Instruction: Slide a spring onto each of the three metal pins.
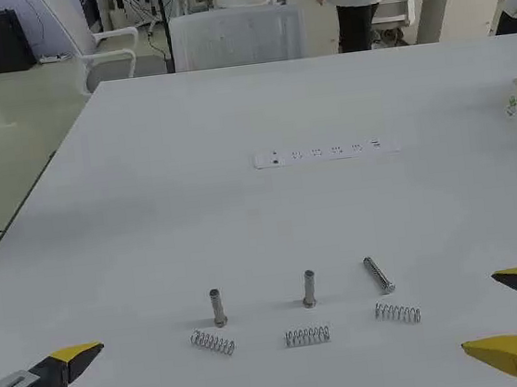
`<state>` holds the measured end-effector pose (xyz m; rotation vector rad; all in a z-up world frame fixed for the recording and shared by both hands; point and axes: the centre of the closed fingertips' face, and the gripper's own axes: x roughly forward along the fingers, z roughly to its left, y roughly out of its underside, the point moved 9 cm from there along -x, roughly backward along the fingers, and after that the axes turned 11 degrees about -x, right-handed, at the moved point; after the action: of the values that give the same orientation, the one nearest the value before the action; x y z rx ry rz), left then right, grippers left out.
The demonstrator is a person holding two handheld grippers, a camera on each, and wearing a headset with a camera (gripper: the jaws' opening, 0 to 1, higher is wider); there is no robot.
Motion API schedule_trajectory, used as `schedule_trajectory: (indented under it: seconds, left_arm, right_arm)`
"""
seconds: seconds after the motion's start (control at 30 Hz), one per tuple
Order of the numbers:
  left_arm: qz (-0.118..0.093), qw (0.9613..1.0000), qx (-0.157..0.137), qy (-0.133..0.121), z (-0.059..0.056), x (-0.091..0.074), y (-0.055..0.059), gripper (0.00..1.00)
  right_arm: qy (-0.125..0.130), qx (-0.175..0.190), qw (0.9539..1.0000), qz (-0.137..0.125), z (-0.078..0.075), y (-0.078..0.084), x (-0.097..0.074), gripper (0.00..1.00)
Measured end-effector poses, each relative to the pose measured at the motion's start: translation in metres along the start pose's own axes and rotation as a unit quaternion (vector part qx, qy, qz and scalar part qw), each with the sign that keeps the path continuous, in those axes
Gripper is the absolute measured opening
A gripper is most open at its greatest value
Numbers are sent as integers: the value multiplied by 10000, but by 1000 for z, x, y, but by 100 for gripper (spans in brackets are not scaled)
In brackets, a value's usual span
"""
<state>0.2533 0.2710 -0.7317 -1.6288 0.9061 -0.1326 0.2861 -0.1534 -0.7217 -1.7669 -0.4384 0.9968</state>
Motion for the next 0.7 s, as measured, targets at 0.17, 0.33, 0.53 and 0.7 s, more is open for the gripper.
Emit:
schedule_trajectory:
  seconds: [0.17, 0.33, 0.53, 0.7]
  left_arm:
    - [-12, 10000, 3, 15, -1, 0, 0, 70]
    - [-3, 10000, 8, 27, -2, 1, 0, 70]
    - [0, 10000, 14, 43, -3, 2, 0, 70]
    - [-14, 10000, 14, 68, -3, 2, 0, 70]
  right_arm:
    - [-32, 24, 10000, 21, 1, 1, 0, 60]
    - [-24, 41, 10000, 32, 1, 2, -1, 59]
    - [-36, 59, 10000, 52, 2, 2, 0, 59]
    - [-37, 66, 9999, 75, 1, 3, 0, 59]
